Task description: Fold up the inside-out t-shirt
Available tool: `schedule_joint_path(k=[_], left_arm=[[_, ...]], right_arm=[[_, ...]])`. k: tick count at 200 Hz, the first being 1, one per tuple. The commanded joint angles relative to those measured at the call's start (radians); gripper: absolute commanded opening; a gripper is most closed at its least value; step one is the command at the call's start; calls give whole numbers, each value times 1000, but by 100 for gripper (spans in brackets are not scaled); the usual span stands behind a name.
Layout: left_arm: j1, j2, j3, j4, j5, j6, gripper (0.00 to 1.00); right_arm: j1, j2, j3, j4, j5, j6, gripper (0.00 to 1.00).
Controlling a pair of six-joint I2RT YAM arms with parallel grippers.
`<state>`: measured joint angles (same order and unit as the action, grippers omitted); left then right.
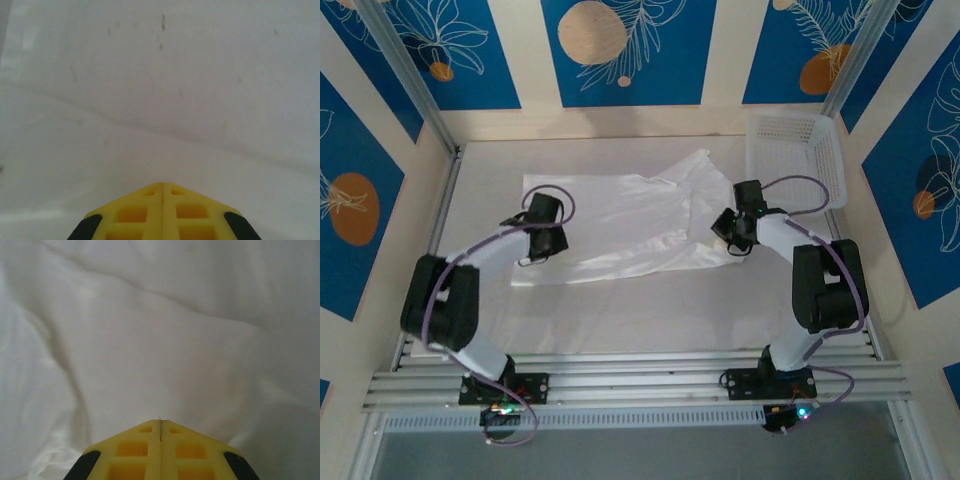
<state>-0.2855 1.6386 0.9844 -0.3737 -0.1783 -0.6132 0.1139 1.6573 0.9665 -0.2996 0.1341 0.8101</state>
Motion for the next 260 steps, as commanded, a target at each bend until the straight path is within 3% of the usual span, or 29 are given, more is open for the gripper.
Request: schedule_joint_path(k=[1, 33, 71, 110, 128, 153, 159, 183, 200, 234, 260], left_arm=[[49, 94, 88, -30, -21, -31, 0], [106, 150, 1, -2, 103, -118, 0], [123, -21, -237, 47, 152, -157, 0], [121, -266, -435, -15, 178, -219, 0], [115, -430, -509, -49, 200, -228, 0], [81, -607, -493, -89, 210, -184, 0], [75, -632, -469, -95, 201, -165, 7], [57, -657, -360, -66, 159, -59, 33], [53, -629, -299, -28, 225, -5, 45], [-15, -632, -250, 46, 381, 62, 60], [-59, -647, -233, -10, 362, 111, 65]], right_arm=[[-45, 22, -23, 21, -45, -6, 0], [-64, 31, -67, -35, -76, 54, 3], [-128, -47, -195, -111, -157, 91, 5], [-175, -282, -405, -162, -183, 102, 8], [-173, -440, -496, -205, -171, 126, 14], [-67, -639, -430, -236, -53, 61, 21], [-32, -642, -379, -236, -25, 43, 22], [130, -465, -154, -194, 33, -36, 29], [195, -264, -15, -156, 12, -19, 34], [211, 81, 255, -184, -17, -18, 43], [213, 232, 362, -203, -24, -18, 45]])
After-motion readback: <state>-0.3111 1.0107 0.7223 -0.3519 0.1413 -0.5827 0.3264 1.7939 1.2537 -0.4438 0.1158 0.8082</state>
